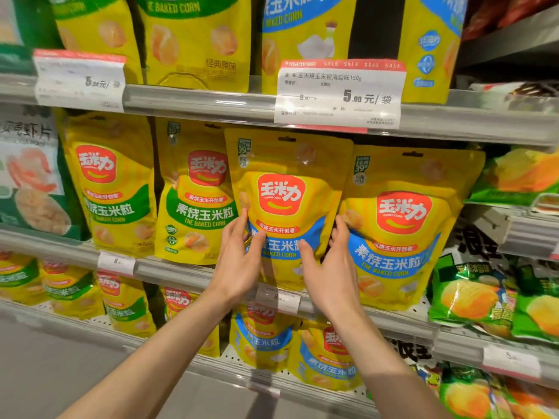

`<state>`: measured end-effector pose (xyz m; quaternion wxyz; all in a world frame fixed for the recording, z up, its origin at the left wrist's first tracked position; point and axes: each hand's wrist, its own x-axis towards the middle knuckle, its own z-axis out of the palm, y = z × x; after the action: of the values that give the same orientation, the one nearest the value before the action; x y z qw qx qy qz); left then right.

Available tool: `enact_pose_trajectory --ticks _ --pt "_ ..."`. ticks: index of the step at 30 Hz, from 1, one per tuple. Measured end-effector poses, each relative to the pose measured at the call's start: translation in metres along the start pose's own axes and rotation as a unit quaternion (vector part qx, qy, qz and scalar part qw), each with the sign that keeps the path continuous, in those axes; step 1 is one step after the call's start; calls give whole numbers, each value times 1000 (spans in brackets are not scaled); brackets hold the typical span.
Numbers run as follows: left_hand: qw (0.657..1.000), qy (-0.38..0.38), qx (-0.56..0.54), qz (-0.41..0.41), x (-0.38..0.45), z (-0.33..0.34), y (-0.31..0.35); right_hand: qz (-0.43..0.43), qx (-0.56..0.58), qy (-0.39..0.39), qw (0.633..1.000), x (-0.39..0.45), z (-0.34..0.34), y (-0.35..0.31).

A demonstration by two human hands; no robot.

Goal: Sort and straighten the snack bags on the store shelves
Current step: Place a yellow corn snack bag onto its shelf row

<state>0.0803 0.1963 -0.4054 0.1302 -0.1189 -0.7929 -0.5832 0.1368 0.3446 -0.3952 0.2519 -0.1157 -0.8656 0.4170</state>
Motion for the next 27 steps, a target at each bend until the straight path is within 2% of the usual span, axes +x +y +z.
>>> enact_pose_trajectory --ticks 6,16,23,27 --pt "1000 -19 18 3 -6 -3 2 -39 -40 -6 998 -5 1 9" --pt "998 -48 -17 -27 -25 -17 15 -56 3 -3 998 -21 -6 16" --pt "993 58 91 -50 -29 -72 -11 -94 20 90 991 -52 11 11" --pt "986 88 141 -19 -3 -124 -33 -136 10 89 987 -54 61 -16"
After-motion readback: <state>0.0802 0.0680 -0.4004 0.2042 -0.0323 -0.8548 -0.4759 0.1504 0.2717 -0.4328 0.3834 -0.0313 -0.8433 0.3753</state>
